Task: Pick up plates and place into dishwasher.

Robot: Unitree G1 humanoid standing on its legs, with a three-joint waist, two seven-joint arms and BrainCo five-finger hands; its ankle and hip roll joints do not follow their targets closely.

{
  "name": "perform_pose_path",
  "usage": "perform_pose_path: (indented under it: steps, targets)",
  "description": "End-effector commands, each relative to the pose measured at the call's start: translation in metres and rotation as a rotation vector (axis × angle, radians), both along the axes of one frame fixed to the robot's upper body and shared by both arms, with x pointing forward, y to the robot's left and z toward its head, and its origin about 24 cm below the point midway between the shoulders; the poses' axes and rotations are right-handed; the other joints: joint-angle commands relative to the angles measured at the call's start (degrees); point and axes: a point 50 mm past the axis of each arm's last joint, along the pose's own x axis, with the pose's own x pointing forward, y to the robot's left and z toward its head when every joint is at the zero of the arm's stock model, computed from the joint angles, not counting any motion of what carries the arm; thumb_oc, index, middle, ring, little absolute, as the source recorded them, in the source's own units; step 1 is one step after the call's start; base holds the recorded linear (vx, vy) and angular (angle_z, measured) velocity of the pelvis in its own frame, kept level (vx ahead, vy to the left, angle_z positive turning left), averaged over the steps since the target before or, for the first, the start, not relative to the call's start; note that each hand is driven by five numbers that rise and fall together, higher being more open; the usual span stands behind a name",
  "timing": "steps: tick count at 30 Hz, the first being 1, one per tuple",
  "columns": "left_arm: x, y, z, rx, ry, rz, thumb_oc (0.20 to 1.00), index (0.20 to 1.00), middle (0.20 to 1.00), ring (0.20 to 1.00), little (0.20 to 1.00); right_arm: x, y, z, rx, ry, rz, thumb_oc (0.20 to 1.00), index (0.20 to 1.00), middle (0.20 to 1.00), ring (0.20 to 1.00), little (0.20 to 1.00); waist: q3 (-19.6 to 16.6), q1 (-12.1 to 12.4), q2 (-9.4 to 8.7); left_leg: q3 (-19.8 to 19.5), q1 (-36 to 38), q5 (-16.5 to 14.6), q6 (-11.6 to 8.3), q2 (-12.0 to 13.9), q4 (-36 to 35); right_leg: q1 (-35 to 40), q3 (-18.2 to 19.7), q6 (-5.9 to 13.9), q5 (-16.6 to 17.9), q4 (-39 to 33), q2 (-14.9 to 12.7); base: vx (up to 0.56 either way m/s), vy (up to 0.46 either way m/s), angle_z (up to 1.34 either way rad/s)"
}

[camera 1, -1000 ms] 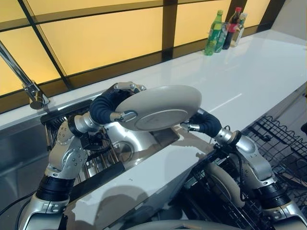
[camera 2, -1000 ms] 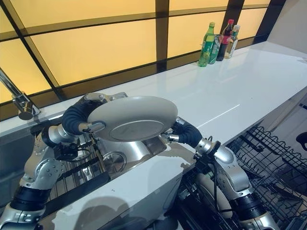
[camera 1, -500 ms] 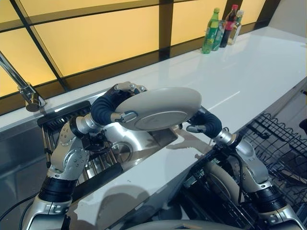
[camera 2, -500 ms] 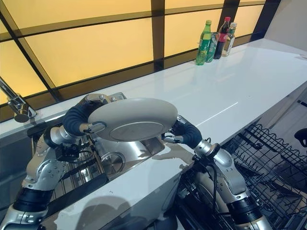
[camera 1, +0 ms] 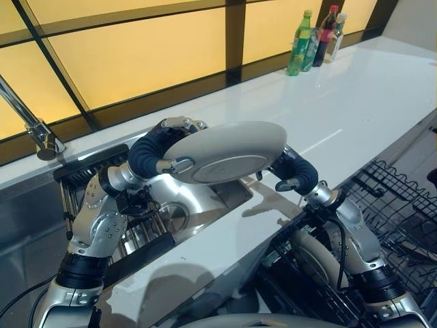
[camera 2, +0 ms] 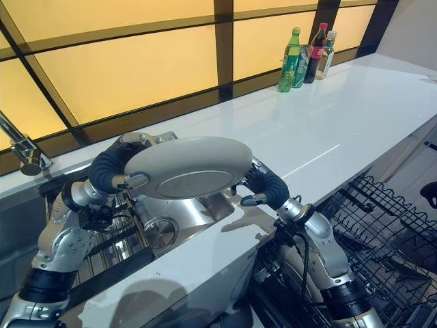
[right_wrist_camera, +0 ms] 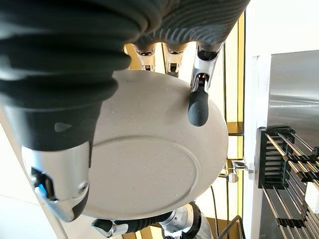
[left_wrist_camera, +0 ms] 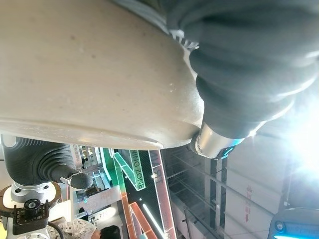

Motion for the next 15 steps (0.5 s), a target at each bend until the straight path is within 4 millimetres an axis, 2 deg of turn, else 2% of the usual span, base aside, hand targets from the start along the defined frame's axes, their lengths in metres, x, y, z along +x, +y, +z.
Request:
perform_pose_path:
  steps: [1,3,4,7,10,15]
  targets:
    - [-0.001,-0.001,0.001,-0.058,0.008,-0.013,0.2,0.2,0.2,0.2,0.2,-0.011,0.008,0.03,0.095,-0.159,0.053,1.0,1.0,1.0,1.0,1.0,-4.8,-0.3,0.1,-0.4,-4.3,0.0,-0.44,1.3,0.8,-4.4,0.4,0.67,-4.4,8.2,0.0,0.0,0.0,0.0]
    - [-0.001,0.001,0.0,-0.054,0.008,-0.01,0.2,0.2,0.2,0.2,0.2,-0.008,0.004,0.026,0.03,-0.172,-0.055,1.0,1.0,1.0,1.0,1.0,-4.9,-0.2,0.06,-0.4,-4.3,0.0,-0.48,1.3,0.9,-4.4,0.3,0.73,-4.4,8.1,-0.1,0.0,0.0,0.0]
    - [-0.002,0.003,0.0,-0.051,0.006,-0.003,0.2,0.2,0.2,0.2,0.2,-0.005,-0.002,0.023,-0.077,-0.202,-0.208,1.0,1.0,1.0,1.0,1.0,-5.0,-0.3,0.07,-0.4,-4.4,0.0,-0.54,1.3,0.9,-4.5,0.4,0.77,-4.3,8.1,-0.1,0.0,0.0,0.0]
    - [-0.003,0.007,0.002,-0.048,0.002,0.021,0.2,0.2,0.2,0.2,0.2,0.003,-0.028,0.016,-0.316,-0.253,-0.512,1.0,1.0,1.0,1.0,1.0,-4.9,-0.7,0.21,0.0,-4.3,0.1,-0.48,1.3,0.7,-4.5,0.6,0.78,-4.2,8.2,-0.2,0.0,0.0,0.0]
    - [-0.005,0.014,0.005,-0.042,-0.005,0.048,0.2,0.2,0.2,0.2,0.2,0.002,-0.048,0.015,-0.457,-0.279,-0.643,1.0,1.0,1.0,1.0,1.0,-4.8,-1.2,0.44,0.2,-4.2,0.3,-0.38,1.3,0.5,-4.8,0.5,0.77,-4.4,8.7,-0.1,0.0,0.0,0.0]
    - [-0.005,0.02,0.007,-0.035,-0.013,0.059,0.2,0.2,0.2,0.2,0.2,0.003,-0.062,0.016,-0.641,-0.341,-0.771,1.0,1.0,1.0,1.0,1.0,-4.5,-1.3,0.57,-0.3,-4.0,0.3,-0.25,0.9,0.2,-4.8,0.7,0.85,-4.5,9.0,-0.3,0.0,0.0,0.0]
